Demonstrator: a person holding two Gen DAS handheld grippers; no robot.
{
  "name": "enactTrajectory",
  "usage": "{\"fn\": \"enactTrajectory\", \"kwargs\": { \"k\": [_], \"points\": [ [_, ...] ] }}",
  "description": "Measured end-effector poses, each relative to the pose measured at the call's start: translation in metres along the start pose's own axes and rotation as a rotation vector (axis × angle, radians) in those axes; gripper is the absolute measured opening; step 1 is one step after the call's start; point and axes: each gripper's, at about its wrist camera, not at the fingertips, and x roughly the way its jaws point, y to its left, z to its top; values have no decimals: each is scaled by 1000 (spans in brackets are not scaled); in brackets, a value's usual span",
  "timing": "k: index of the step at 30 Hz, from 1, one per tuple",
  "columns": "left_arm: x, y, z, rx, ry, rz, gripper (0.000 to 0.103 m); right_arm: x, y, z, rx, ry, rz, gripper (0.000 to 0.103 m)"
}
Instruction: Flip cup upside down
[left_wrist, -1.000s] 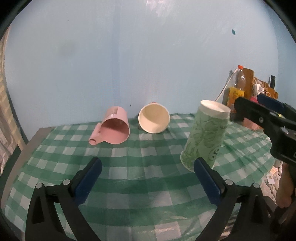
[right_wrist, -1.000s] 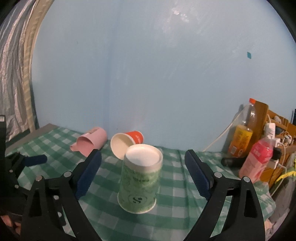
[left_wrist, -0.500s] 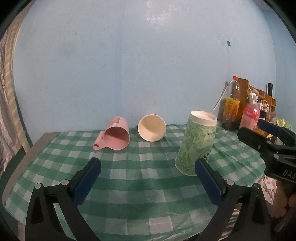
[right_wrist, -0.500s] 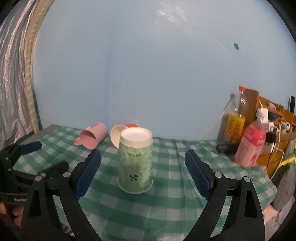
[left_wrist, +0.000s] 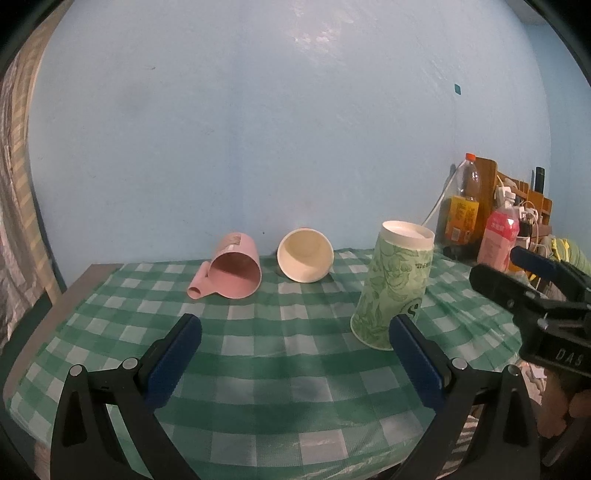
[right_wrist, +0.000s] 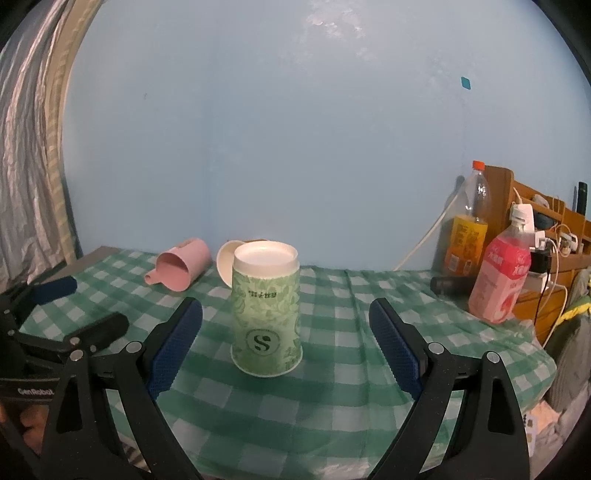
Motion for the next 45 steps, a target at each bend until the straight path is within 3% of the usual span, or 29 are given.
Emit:
{"fn": "enactTrajectory", "kwargs": {
  "k": [25, 45],
  "points": [
    [-1, -2, -1, 30, 0, 50, 103, 2, 2, -2, 0, 6, 2, 91],
    [-1, -4, -3, 48, 12, 46, 103, 1, 3, -3, 1, 10, 4, 91]
  ]
}}
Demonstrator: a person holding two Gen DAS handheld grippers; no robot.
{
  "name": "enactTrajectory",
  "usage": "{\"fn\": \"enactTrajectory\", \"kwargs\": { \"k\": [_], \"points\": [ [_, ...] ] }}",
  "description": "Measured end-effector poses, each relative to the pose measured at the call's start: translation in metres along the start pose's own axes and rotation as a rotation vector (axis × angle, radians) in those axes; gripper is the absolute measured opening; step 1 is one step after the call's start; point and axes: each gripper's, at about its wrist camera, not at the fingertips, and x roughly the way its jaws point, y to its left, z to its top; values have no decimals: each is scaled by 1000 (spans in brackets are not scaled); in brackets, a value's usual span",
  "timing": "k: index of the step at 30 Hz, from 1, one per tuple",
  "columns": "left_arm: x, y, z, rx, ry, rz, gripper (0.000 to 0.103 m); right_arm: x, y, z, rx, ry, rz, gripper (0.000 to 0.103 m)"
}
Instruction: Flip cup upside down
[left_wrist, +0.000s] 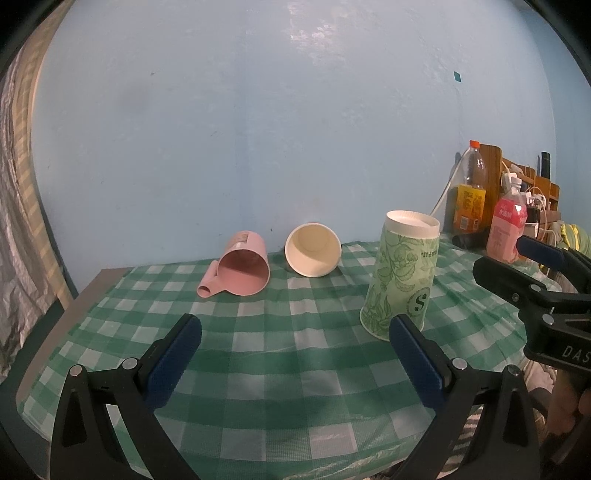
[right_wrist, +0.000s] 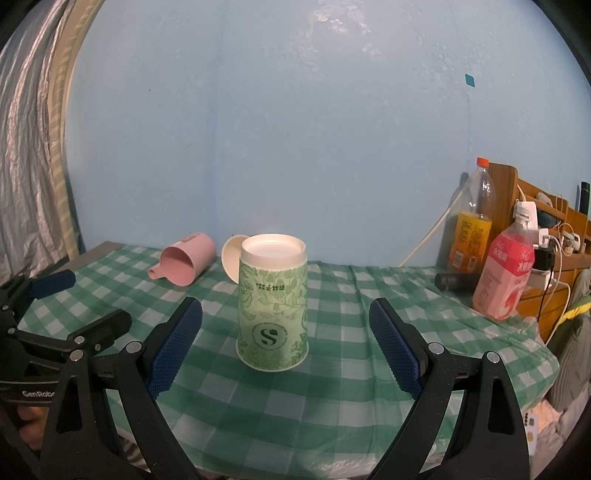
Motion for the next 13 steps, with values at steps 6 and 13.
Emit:
{"fn": "enactTrajectory", "kwargs": {
  "k": [6, 13],
  "points": [
    [1, 0, 0, 6, 4, -1, 103, -1, 0, -1, -3, 0, 1, 91],
    [2, 0, 0, 6, 6, -1, 103, -1, 1, -1, -4, 0, 1, 91]
  ]
}}
